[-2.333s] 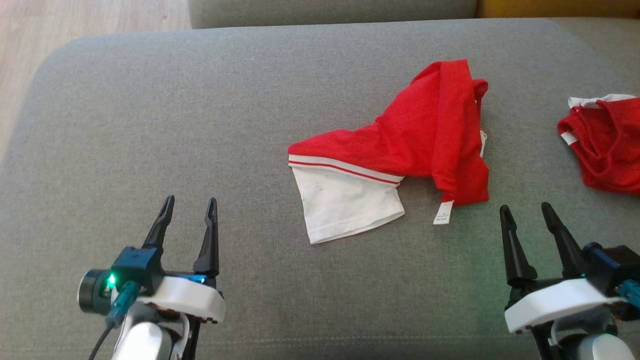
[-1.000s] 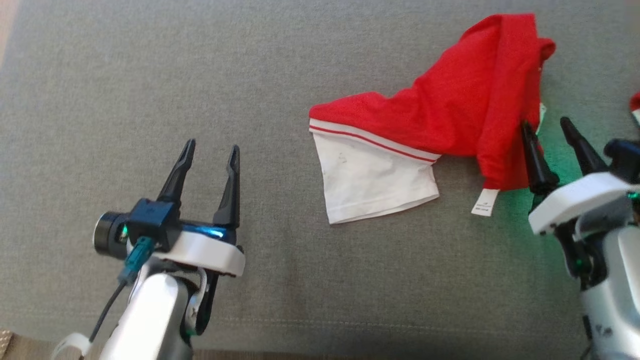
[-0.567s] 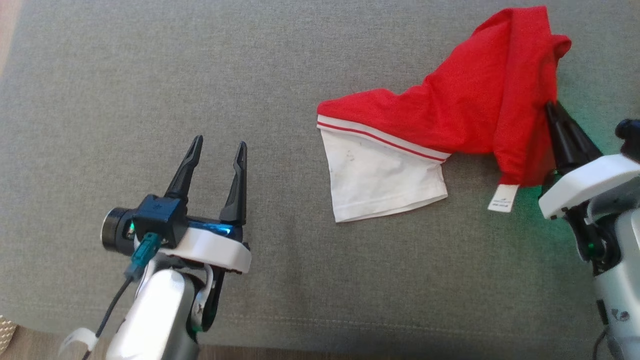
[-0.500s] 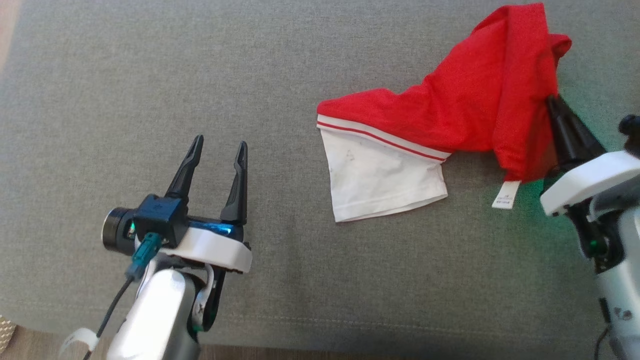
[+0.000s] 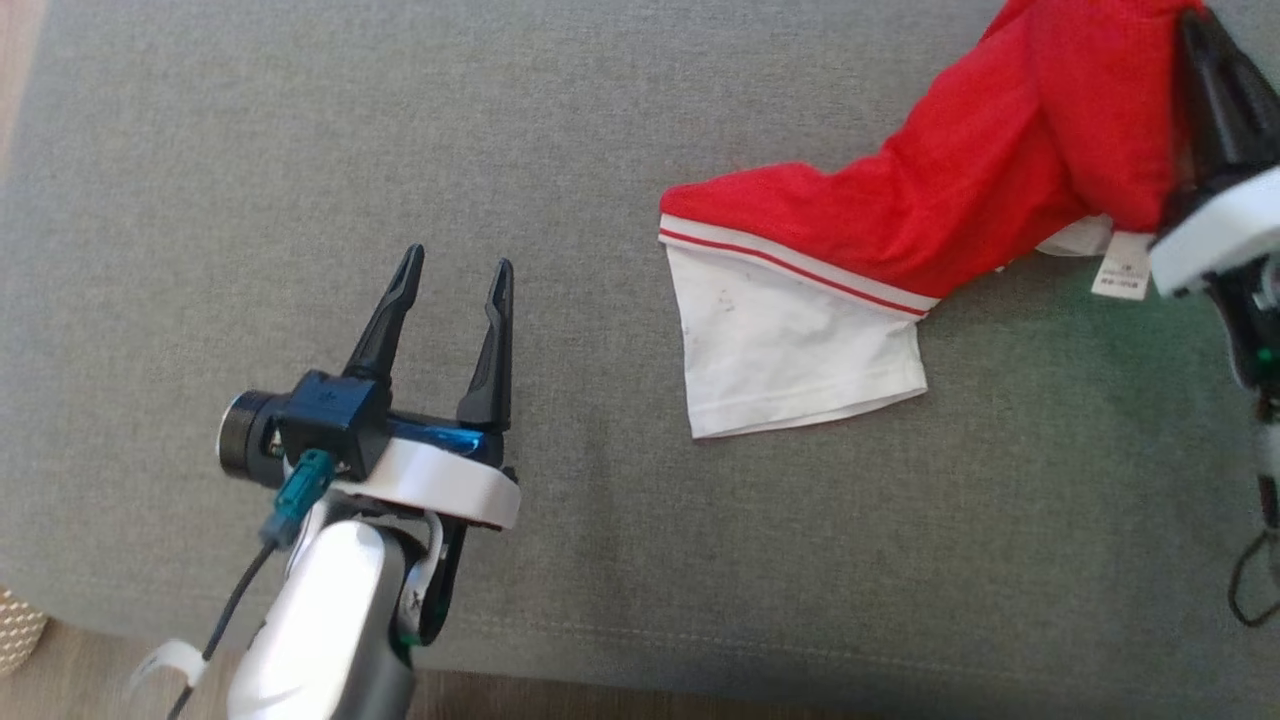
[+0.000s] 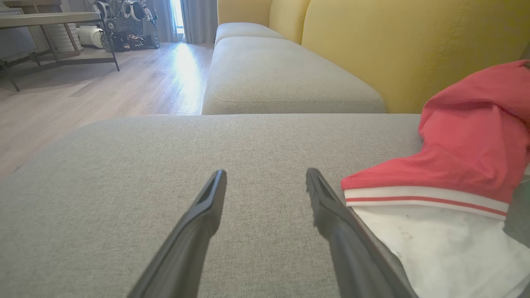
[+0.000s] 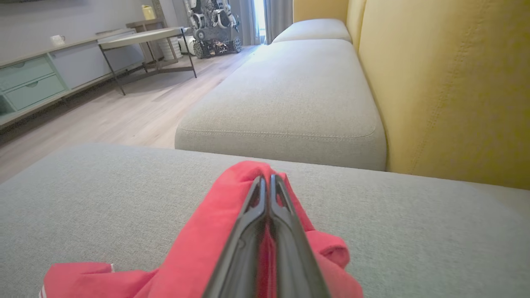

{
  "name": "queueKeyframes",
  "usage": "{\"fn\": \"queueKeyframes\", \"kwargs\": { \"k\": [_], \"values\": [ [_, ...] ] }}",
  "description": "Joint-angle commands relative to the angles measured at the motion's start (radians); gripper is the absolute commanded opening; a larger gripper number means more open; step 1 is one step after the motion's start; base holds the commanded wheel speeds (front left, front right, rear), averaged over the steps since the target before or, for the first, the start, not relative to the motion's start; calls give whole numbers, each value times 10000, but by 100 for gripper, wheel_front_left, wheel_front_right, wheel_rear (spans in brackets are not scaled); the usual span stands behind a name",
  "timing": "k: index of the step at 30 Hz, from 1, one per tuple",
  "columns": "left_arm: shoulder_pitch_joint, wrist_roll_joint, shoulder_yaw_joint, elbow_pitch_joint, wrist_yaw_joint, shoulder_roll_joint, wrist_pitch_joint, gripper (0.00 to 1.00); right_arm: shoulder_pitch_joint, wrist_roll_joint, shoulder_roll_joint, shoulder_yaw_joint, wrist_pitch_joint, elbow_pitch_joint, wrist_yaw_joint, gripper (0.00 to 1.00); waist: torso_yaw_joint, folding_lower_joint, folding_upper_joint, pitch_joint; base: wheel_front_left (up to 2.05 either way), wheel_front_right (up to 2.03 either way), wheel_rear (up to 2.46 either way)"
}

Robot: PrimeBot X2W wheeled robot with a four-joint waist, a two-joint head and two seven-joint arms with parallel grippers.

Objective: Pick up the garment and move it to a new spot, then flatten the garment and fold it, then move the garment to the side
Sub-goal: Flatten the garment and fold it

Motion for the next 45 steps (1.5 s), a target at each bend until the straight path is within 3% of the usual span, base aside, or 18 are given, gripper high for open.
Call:
{"fn": "queueKeyframes", "kwargs": {
  "k": [1, 9, 10, 11, 12, 17, 23, 35, 45],
  "values": [
    [-315, 78, 393, -337, -68, 27, -121, 100, -377, 74, -151, 277, 108, -63, 33, 0, 76, 0, 0, 92, 0, 0, 0],
    [-545, 160, 361, -243, -250, -167, -121, 100, -1344, 355, 400, 1156, -172, 2097, 33, 0, 227, 0, 0, 340, 0, 0, 0],
    [-562, 172, 375, -219, -272, -177, -121, 100, -1421, 360, 448, 1264, -306, 2294, 33, 22, 207, 0, 0, 349, 0, 0, 0],
    [-581, 184, 388, -189, -296, -185, -121, 100, -1485, 371, 492, 1368, -451, 2466, 33, 74, 182, 0, 0, 346, 0, 0, 0],
    [-590, 196, 406, -163, -317, -191, -121, 100, -1526, 373, 540, 1471, -620, 2594, 33, 100, 141, 0, 0, 325, 0, 0, 0],
    [-477, 280, 532, -74, -352, -170, -122, 100, -1269, 277, 754, 1884, -1616, 2507, 33, 100, -171, 0, 0, 82, 0, 0, 0],
    [-258, 370, 632, -43, -382, -74, -122, 100, 103, -148, 1113, 1978, -2321, 1045, 33, 100, -587, 0, 0, -212, 0, 0, 0],
    [169, 414, 885, -90, -278, 197, -122, 100, 3592, -939, 2142, 656, -2004, -1848, 33, 100, -1030, 0, 0, -819, 0, 0, 0],
    [949, 294, 981, -22, -154, 425, -102, 100, 4807, -1234, 2376, -541, -1751, -2327, 33, 100, -1266, 0, 0, -1767, 0, 0, 0]
  ]
}}
